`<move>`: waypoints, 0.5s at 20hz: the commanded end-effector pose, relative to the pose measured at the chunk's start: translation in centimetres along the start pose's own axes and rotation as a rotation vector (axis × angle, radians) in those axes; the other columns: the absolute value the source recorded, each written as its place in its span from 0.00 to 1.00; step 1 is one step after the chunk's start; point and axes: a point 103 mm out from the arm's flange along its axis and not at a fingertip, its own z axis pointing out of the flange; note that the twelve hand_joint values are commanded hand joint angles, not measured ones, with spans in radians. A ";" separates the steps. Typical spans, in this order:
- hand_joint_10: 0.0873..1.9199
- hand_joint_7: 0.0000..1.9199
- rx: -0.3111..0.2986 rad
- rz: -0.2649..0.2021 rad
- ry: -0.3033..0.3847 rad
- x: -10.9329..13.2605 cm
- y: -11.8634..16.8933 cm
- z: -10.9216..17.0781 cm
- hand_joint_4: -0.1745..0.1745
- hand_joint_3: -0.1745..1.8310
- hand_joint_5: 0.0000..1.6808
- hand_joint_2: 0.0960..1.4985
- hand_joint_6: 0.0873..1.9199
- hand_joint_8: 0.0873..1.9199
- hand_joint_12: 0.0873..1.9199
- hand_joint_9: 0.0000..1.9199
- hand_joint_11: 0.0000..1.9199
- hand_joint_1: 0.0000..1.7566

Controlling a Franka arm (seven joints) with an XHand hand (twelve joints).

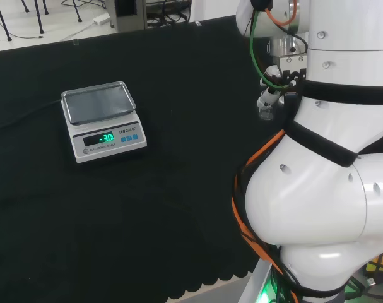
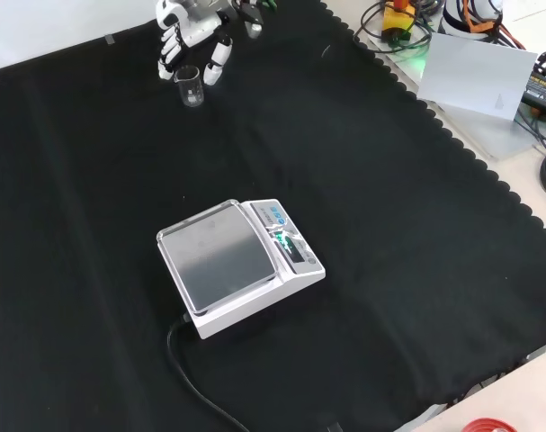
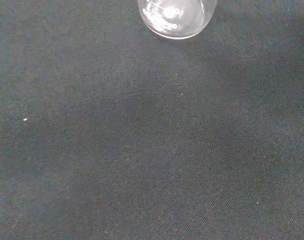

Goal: Pick up the beaker.

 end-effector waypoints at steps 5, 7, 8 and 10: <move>0.40 0.04 0.025 -0.038 0.001 -0.2 1.2 1.0 0.45 0.00 0.16 0.66 0.04 0.31 0.74 0.15 0.06 0.51; 0.40 0.05 0.029 -0.029 -0.016 0.5 1.4 0.9 0.44 0.00 0.18 0.66 0.04 0.31 0.73 0.16 0.07 0.51; 0.40 0.06 0.029 -0.026 -0.012 0.4 1.4 0.9 0.43 0.00 0.19 0.66 0.04 0.32 0.73 0.17 0.08 0.52; 0.40 0.09 0.039 -0.018 -0.014 0.3 1.6 1.0 0.41 0.00 0.22 0.68 0.04 0.32 0.72 0.19 0.09 0.53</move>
